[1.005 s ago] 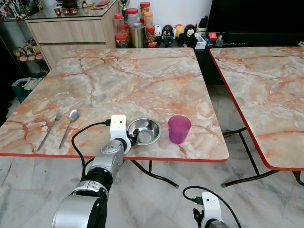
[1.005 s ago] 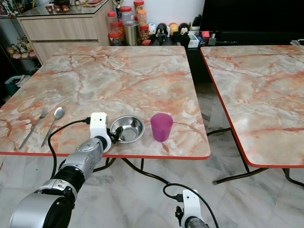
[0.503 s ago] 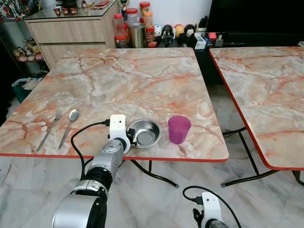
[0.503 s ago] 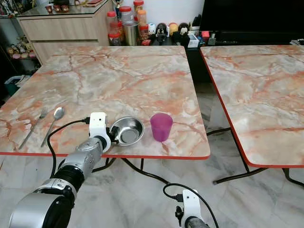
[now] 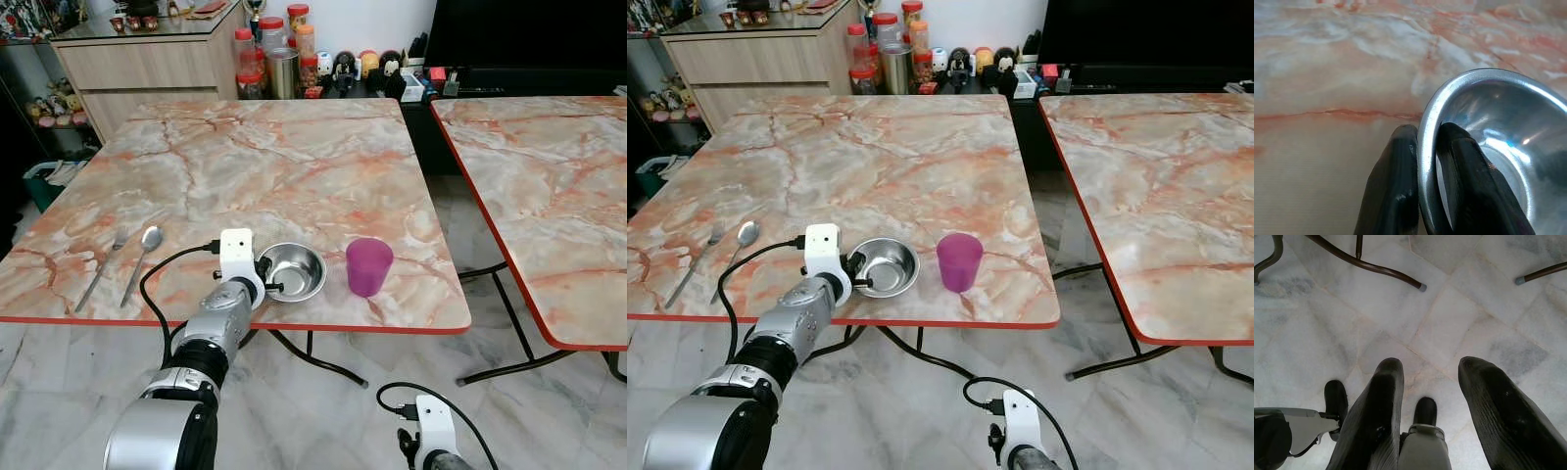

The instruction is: Setting the table

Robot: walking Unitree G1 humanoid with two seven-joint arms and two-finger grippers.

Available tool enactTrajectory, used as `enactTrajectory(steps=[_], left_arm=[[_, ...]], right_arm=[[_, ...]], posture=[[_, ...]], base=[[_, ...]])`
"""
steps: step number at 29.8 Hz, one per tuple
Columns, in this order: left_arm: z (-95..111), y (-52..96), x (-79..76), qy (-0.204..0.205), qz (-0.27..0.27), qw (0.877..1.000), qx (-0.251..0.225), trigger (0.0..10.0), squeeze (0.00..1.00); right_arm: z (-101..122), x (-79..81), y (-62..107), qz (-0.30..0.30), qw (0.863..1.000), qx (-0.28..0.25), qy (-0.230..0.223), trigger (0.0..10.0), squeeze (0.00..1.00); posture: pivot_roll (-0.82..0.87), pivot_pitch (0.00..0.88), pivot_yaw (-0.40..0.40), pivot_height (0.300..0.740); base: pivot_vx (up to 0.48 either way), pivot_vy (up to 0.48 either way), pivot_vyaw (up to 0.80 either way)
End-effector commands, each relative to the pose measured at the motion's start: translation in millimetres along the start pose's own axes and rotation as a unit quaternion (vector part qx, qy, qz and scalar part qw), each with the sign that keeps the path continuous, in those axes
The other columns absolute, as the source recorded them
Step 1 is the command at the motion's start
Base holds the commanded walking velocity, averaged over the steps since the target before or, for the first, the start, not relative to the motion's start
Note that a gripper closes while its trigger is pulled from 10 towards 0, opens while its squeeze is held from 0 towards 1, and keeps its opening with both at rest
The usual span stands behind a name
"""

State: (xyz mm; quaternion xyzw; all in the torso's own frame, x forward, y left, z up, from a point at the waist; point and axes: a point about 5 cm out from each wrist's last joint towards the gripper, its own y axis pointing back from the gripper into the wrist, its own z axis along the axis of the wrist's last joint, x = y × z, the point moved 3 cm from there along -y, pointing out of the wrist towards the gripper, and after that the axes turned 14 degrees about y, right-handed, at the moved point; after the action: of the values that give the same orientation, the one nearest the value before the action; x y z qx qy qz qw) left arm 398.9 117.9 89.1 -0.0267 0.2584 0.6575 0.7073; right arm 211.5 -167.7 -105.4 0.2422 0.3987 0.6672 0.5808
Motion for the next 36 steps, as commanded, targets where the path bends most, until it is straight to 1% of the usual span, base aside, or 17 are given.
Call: enactTrajectory(steps=[1,7,9,10,12,13,14,17,19,22,23,25,26,27,28,29,36], left_arm=[[-2.8,1.0,8.2,-0.009,0.013,1.0,0.01,0.0,0.0],[-3.1,2.4,12.2,0.01,0.02,1.0,0.005,0.0,0.0],[0.5,3.7,14.2,0.027,0.019,0.999,-0.012,0.0,0.0],[11.0,5.1,14.1,0.045,0.013,0.998,-0.051,10.0,0.0],[23.5,7.7,14.6,0.066,0.009,0.993,-0.096,10.0,0.0],[23.5,7.7,14.6,0.066,0.009,0.993,-0.096,10.0,0.0],[32.2,9.7,15.2,0.097,0.006,0.988,-0.123,10.0,0.0],[52.7,15.6,15.4,0.127,-0.007,0.975,-0.183,10.0,0.0],[55.6,16.5,15.4,0.129,-0.007,0.973,-0.192,10.0,0.0],[64.4,21.0,14.0,0.135,-0.013,0.964,-0.227,10.0,0.0],[74.8,28.1,16.1,0.119,0.004,0.955,-0.273,10.0,0.0],[83.2,34.6,17.2,0.115,0.013,0.944,-0.31,10.0,0.0],[83.2,34.6,17.2,0.115,0.013,0.944,-0.31,10.0,0.0],[97.4,44.0,13.3,0.127,0.002,0.927,-0.353,10.0,0.0],[97.4,44.0,13.3,0.127,0.002,0.927,-0.353,10.0,0.0],[103.6,48.3,11.6,0.121,0.0,0.921,-0.371,10.0,0.0],[117.9,53.5,3.1,0.117,-0.011,0.91,-0.398,10.0,0.0]], right_arm=[[1.7,1.6,-0.4,0.003,1.0,0.001,0.0,10.0,0.0],[1.2,0.3,-0.3,0.002,1.0,0.001,0.0,10.0,0.0],[0.5,-0.9,-0.2,0.001,1.0,0.002,-0.001,10.0,0.0],[0.1,-1.9,-0.1,0.0,1.0,0.002,-0.001,10.0,0.0],[-0.3,-3.3,0.1,-0.001,1.0,0.002,-0.001,10.0,0.0],[-0.3,-3.3,0.1,-0.001,1.0,0.002,-0.001,10.0,0.0],[-0.6,-4.1,0.1,-0.002,1.0,0.002,-0.001,10.0,0.0],[-1.4,-7.7,0.5,-0.006,1.0,0.003,-0.004,10.0,0.0],[-1.7,-9.2,0.6,-0.007,1.0,0.002,-0.004,10.0,0.0],[-2.5,-11.8,0.9,-0.009,1.0,0.002,-0.007,10.0,0.0],[-3.5,-14.2,1.3,-0.013,1.0,0.003,-0.012,10.0,0.0],[-4.6,-16.5,1.6,-0.017,1.0,0.004,-0.019,10.0,0.0],[-4.6,-16.5,1.6,-0.017,1.0,0.004,-0.019,10.0,0.0],[-6.5,-20.0,2.2,-0.02,1.0,0.006,-0.019,10.0,0.0],[-6.5,-20.0,2.2,-0.02,1.0,0.006,-0.019,10.0,0.0],[-7.1,-21.7,2.4,-0.022,1.0,0.007,-0.021,10.0,0.0],[-5.6,-25.7,2.4,-0.025,0.999,0.005,-0.022,10.0,0.0]], posture=[[-0.04,0.0,0.035,0.74],[-0.04,0.0,0.029,0.74],[-0.04,0.0,0.028,0.74],[-0.04,0.0,0.024,0.74],[-0.05,0.0,0.021,0.74],[-0.05,0.0,0.021,0.74],[-0.05,0.0,0.02,0.74],[-0.05,0.0,0.013,0.74],[-0.05,0.0,0.007,0.74],[-0.05,0.0,0.003,0.74],[-0.05,0.0,-0.003,0.74],[-0.05,0.0,-0.007,0.74],[-0.05,0.0,-0.007,0.74],[-0.05,0.0,-0.02,0.74],[-0.05,0.0,-0.02,0.74],[-0.05,0.0,-0.02,0.74],[-0.05,0.0,-0.023,0.74]], base=[[0.0,0.0,0.0],[0.0,0.0,0.0],[0.0,0.0,0.0],[0.0,0.0,0.0],[0.0,0.0,0.0],[0.0,0.0,0.0],[0.0,0.0,0.0],[0.0,0.0,0.0],[0.0,0.0,0.0],[0.0,0.0,0.0],[0.0,0.0,0.0],[0.0,0.0,0.0],[0.0,0.0,0.0],[0.0,-0.274,0.0],[0.0,-0.274,0.0],[0.0,-0.428,0.0],[0.0,-0.46,0.0]])
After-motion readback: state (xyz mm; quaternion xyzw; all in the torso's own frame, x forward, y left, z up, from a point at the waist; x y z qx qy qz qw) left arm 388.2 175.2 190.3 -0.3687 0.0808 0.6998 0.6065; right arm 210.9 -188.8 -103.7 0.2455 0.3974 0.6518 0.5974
